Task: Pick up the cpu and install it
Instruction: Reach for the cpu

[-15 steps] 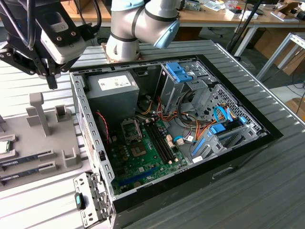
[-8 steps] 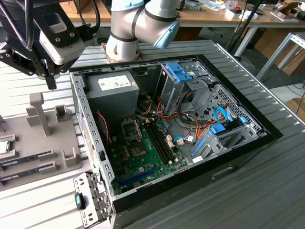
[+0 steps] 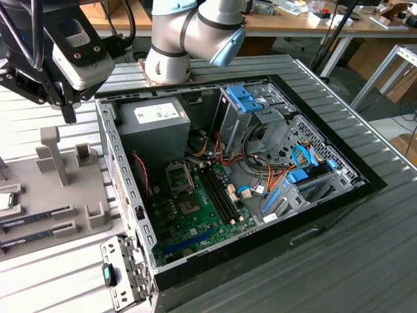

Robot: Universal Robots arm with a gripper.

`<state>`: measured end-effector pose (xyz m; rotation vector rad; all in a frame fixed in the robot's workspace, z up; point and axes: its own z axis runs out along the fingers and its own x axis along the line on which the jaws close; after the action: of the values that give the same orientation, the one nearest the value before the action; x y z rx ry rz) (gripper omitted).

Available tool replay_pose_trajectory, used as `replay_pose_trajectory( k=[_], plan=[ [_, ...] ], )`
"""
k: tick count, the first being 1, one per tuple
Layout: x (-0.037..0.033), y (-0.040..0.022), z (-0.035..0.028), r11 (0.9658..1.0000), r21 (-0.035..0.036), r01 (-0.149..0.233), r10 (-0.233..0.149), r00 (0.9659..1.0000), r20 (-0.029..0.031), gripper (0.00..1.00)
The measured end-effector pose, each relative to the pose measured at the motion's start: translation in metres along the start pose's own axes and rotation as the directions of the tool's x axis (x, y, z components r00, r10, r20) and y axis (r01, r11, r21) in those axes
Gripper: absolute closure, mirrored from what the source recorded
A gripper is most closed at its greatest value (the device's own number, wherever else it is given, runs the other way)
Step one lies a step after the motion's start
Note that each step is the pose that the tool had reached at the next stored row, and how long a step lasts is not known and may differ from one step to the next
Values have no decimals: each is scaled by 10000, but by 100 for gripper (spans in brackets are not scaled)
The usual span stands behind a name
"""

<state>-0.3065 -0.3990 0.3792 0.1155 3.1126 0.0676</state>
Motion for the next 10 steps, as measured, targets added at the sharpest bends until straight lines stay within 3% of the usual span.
replay_pose_trajectory(
  k=[10],
  plan=[
    [10,-2,23,10000,0,0,0,10000,0,89]
  ],
)
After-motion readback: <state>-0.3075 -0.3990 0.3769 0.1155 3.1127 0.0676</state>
